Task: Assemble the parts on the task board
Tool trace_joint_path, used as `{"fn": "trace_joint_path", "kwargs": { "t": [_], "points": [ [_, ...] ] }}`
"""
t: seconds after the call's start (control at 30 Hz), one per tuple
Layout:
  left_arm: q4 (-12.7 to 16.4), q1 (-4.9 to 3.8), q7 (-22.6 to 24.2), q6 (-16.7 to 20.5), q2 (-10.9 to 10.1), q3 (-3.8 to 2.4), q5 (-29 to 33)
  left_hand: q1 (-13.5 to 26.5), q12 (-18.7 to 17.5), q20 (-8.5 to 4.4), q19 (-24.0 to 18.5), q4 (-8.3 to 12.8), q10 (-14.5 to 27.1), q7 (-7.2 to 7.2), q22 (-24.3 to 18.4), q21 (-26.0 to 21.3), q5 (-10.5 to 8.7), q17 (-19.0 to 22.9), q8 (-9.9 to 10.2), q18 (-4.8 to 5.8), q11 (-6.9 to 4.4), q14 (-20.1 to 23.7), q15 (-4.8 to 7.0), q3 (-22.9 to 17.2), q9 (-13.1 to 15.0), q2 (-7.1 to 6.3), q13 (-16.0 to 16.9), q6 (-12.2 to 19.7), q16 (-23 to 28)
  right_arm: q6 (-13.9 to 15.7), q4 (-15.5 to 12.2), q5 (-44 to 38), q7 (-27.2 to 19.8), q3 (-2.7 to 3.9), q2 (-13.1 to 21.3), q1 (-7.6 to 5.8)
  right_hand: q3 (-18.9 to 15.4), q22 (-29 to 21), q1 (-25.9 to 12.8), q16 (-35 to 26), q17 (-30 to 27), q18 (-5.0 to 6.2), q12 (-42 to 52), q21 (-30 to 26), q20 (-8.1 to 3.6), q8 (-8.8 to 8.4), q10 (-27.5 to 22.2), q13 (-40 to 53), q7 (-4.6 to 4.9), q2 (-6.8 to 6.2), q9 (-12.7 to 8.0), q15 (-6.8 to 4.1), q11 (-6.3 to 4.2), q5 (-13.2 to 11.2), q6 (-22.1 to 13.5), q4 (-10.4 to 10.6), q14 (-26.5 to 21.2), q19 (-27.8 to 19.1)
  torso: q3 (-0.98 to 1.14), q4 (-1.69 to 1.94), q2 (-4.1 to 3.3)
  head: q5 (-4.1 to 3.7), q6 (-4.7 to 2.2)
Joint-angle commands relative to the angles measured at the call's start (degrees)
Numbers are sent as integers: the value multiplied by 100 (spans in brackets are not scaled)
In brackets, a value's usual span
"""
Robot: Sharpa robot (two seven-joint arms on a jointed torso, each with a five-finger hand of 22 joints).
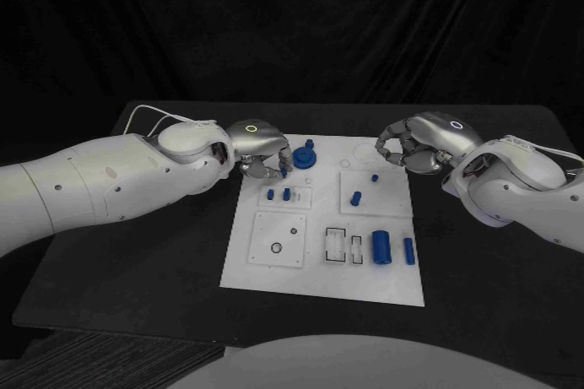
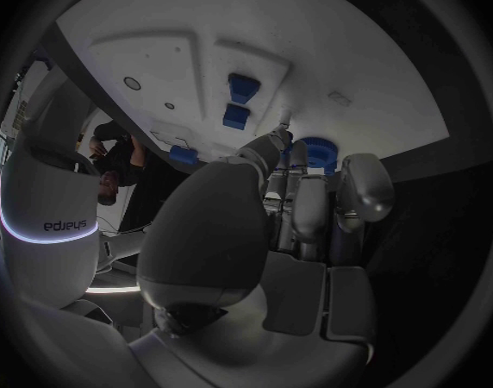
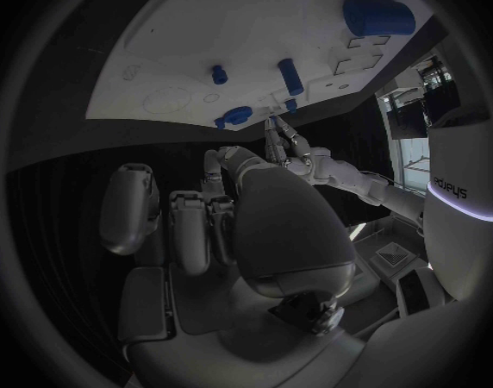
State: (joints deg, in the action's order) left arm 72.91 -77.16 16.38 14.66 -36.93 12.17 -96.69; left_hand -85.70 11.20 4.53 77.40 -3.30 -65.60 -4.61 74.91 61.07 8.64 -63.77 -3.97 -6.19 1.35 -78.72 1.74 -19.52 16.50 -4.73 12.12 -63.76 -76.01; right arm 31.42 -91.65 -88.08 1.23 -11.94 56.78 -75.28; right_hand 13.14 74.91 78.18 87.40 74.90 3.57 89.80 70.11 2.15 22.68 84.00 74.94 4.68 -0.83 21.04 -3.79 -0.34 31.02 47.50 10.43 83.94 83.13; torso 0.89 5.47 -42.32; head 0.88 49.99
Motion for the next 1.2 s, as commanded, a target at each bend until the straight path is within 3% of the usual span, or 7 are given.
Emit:
{"fn": "trace_joint_path", "kwargs": {
  "t": [0.03, 1.2],
  "points": [
    [-4, 19, 7, -60, 25, -4, -8, 44, -30, -18, -43, -26, -56, 2, 744, -26, -40, 8, 30, 49, -1, 43, 3, 16, -5, 2, -5, 41, 32, -9, -2, -5, 61, 4, -2, 13, 22, 975, 6, -13, 1256, 47, 20, -15, -4, 16, 600, 1506, 4, -29, 5, -42, -32, 20, 46, 0, 537, 6, 3, 7, -3, -5, 1],
    [-94, 137, -85, -208, 57, -4, -9, -7, -65, -16, -64, 12, -85, -2, 739, -66, 13, 51, 11, 44, 4, 76, 2, 6, -10, 4, -13, 23, 60, -35, -1, -5, 68, 4, 1, 14, 40, 972, 8, -16, 1253, 49, 20, -24, -4, 16, 600, 1506, 7, -30, 7, -41, -30, 21, 43, -14, 536, 2, 0, -3, 8, -10, 1]
  ]
}}
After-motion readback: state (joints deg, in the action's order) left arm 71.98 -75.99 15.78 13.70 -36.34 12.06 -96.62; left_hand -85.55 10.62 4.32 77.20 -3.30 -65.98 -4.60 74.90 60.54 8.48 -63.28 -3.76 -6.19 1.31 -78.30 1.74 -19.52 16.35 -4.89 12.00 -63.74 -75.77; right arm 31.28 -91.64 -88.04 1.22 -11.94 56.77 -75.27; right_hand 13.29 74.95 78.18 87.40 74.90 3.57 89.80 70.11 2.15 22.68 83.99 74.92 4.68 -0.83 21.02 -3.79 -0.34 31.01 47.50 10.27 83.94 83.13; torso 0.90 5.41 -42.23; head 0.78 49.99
